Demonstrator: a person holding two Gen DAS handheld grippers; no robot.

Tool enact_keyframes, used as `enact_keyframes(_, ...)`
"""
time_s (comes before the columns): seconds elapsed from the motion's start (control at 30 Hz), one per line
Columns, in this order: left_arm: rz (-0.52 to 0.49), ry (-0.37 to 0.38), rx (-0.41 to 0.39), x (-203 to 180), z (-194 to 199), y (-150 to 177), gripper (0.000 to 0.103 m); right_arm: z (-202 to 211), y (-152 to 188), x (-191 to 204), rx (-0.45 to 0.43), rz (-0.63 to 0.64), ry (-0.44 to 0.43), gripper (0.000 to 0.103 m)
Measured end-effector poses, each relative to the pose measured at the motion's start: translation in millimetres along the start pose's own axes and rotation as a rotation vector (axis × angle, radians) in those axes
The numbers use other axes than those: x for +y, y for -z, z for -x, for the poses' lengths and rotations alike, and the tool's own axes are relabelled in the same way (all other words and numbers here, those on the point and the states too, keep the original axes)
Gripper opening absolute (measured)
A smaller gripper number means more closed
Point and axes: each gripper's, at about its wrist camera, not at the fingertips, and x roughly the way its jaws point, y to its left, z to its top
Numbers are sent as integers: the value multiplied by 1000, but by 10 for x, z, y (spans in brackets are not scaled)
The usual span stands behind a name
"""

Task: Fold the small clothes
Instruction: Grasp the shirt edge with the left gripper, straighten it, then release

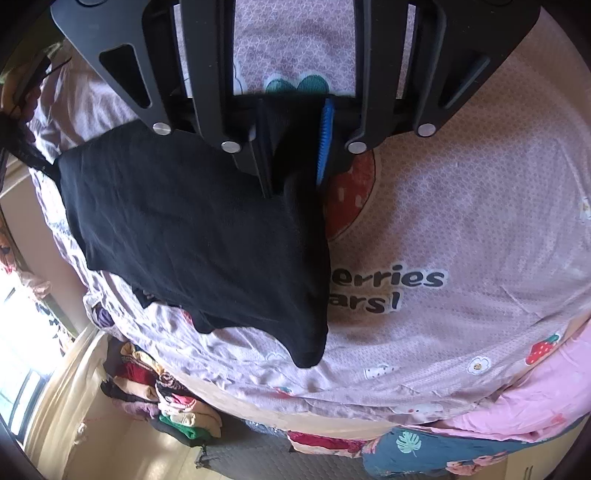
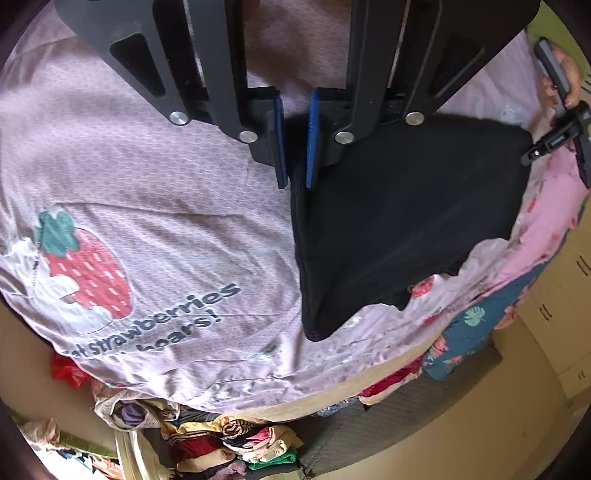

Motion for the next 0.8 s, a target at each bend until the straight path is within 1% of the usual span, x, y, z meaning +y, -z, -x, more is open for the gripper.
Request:
enact_keyframes(0.17,21,16,15,50,-9,43,12,25,51,-36,2,-26,7,10)
enact_keyframes(0.27,16,12,13,35,24,47,13,104,78,-33,-17,-28,7,18)
enact_keyframes(0.37,17,9,16,25,32,59,15,175,93,-30,-37,-27,10,23)
enact_keyframes(0.4,16,7,16,21,36,65,16,197,99,-33,-43,-29,10,28)
enact_keyframes(0.43,13,4,15,14,44,72,16,220,106,-33,-51,-31,9,39)
enact_keyframes(0.47,6,-1,13,4,54,77,17,248,117,-27,-61,-29,9,43)
enact_keyframes(0.5,1,-5,12,-3,61,78,17,265,120,-16,-65,-26,12,43)
enact_keyframes(0.57,-2,-8,11,-11,77,85,19,304,139,-3,-73,-25,16,57)
enact_keyframes(0.67,5,-1,11,-9,104,94,25,347,164,29,-78,-15,12,64)
enact_keyframes(0.73,5,-1,10,-13,120,102,29,382,181,60,-87,-5,21,78)
enact_keyframes(0.8,-1,0,13,-22,128,106,32,427,201,78,-102,-1,20,81)
